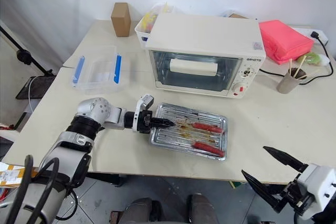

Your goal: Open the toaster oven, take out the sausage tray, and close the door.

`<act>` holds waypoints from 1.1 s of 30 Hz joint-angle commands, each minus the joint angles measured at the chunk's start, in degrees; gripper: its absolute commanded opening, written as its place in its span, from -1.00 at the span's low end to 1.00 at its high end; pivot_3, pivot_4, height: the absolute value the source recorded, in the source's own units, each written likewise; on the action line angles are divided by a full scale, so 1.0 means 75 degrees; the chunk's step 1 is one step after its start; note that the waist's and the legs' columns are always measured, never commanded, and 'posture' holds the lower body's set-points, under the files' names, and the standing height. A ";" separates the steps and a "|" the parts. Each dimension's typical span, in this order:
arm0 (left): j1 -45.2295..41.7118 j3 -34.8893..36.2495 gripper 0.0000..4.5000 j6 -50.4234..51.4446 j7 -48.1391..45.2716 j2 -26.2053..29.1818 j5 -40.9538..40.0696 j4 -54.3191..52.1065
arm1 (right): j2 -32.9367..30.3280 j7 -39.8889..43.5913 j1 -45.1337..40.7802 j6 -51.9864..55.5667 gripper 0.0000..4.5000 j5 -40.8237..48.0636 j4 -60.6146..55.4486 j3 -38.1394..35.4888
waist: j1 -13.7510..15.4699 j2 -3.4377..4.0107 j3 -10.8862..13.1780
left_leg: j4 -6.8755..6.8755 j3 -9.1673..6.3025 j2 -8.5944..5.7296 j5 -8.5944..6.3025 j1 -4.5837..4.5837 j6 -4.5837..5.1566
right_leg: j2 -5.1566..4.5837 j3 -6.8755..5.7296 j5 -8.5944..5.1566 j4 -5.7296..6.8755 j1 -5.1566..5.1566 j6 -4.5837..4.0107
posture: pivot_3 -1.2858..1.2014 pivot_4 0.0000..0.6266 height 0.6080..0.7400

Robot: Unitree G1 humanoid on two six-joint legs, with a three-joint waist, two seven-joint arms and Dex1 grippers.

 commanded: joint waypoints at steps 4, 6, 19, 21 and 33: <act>0.0069 0.0046 -0.04 -0.0006 -0.0422 0.0165 0.0683 -0.0092 | -0.0081 -0.0144 -0.0349 -0.0172 1.00 -0.0113 0.0039 0.0202 | -0.0100 -0.0018 0.0011 | 0.0001 0.0001 0.0000 0.0001 -0.0012 0.0009 | -0.0002 0.0001 0.0003 0.0000 -0.0010 0.0007 | 0.03 -0.52 1.00; 0.0103 0.0159 0.24 -0.0022 -0.0424 0.0254 0.0817 -0.0173 | -0.0105 -0.0123 -0.0439 -0.0170 1.00 -0.0131 0.0116 0.0209 | -0.0169 -0.0018 0.0011 | -0.0002 0.0001 0.0002 0.0001 -0.0013 0.0010 | -0.0001 0.0000 0.0003 0.0000 -0.0013 0.0007 | 0.03 -0.52 1.00; 0.2848 0.0443 0.99 -0.5361 -0.3006 0.3514 0.2264 -0.3433 | -0.0876 0.0616 -0.1055 -0.0129 1.00 0.0096 0.0962 0.0157 | -0.0496 -0.0020 0.0012 | -0.0033 -0.0002 0.0008 0.0015 0.0024 -0.0007 | 0.0012 0.0030 0.0000 0.0019 -0.0012 0.0000 | 0.03 -0.52 1.00; 0.3189 0.0781 0.99 -0.6498 -0.3316 0.3666 0.2390 -0.3475 | -0.1023 0.0772 -0.1167 -0.0116 1.00 0.0138 0.1097 0.0156 | -0.0434 -0.0021 0.0012 | -0.0033 -0.0001 0.0004 0.0008 0.0018 0.0004 | 0.0004 0.0030 0.0000 0.0014 -0.0015 0.0000 | 0.03 -0.52 1.00; 0.4486 0.2253 0.99 -1.0638 -0.2270 0.2952 0.3089 -0.3277 | -0.1402 0.1039 -0.2265 0.0047 1.00 0.0091 0.1695 0.0763 | -0.0348 -0.0031 0.0017 | -0.0029 -0.0001 -0.0001 -0.0019 -0.0004 0.0054 | -0.0012 0.0020 0.0005 -0.0013 -0.0022 0.0009 | 0.03 -0.52 1.00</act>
